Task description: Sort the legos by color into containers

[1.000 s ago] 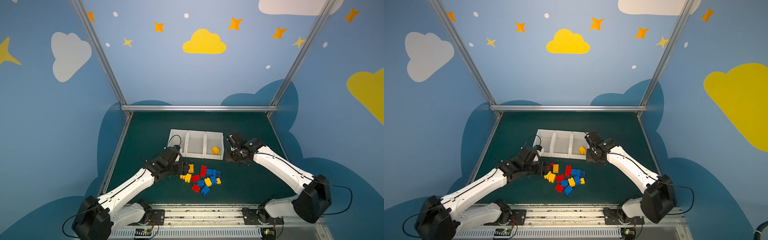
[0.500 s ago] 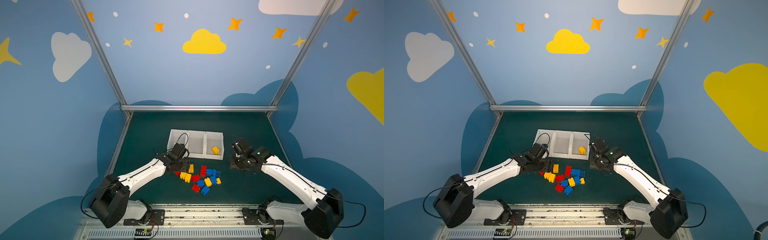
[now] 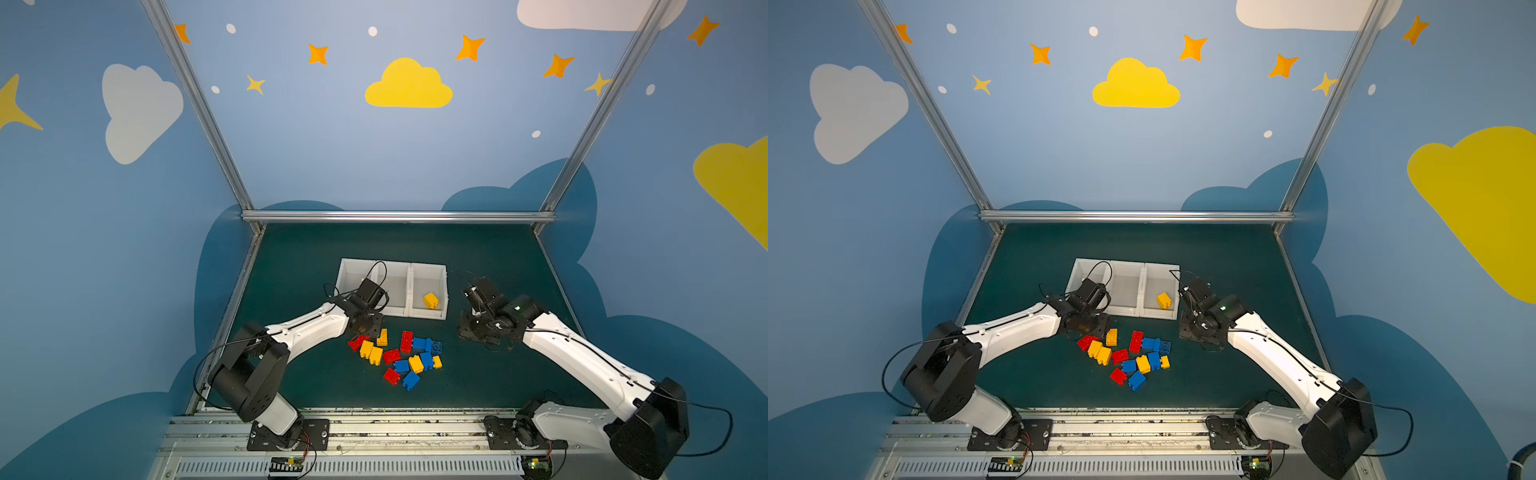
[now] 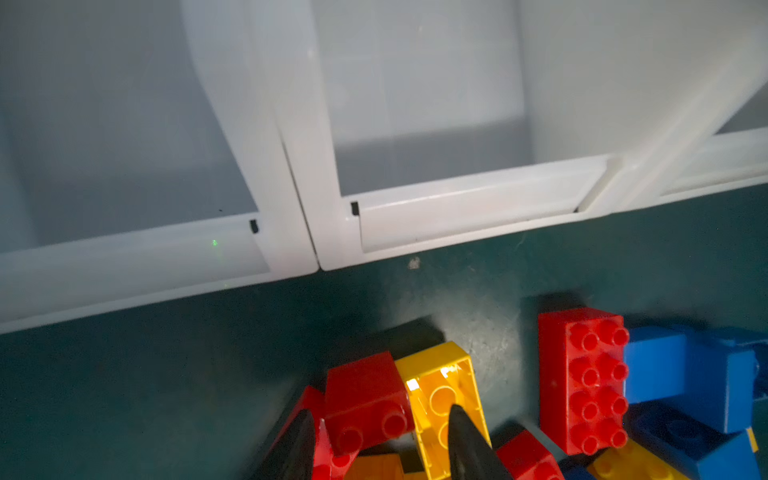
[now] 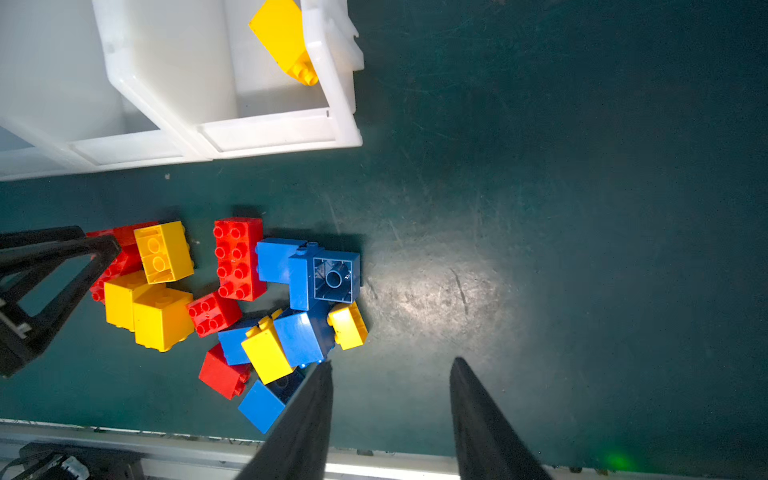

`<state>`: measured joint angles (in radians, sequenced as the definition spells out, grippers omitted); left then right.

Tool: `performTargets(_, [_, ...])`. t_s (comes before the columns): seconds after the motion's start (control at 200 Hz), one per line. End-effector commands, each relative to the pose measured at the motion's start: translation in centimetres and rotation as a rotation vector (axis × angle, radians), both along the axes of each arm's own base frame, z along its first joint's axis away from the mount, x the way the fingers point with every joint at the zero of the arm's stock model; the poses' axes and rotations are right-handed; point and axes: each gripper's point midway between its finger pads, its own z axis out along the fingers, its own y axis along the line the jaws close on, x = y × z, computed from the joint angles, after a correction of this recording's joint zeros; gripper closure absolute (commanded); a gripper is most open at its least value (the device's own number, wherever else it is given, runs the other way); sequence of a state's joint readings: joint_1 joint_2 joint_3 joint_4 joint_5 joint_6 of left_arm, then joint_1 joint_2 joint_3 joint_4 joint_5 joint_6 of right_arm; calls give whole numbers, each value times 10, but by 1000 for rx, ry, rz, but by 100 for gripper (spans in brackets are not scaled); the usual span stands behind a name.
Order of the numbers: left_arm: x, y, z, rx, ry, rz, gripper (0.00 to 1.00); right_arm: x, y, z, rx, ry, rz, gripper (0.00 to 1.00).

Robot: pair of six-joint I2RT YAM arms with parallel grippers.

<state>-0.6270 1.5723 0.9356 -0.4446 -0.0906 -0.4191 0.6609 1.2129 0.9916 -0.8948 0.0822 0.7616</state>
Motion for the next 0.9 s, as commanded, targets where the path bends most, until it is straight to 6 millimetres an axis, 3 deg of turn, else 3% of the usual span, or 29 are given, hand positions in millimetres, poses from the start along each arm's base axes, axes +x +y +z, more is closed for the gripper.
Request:
performTargets(0.0, [8, 0, 3, 5, -12, 14, 48, -1, 3, 5, 11, 3, -2, 53])
performTargets(0.896, [3, 1, -9, -16, 24, 9, 71, 2, 1, 10, -5, -12, 19, 60])
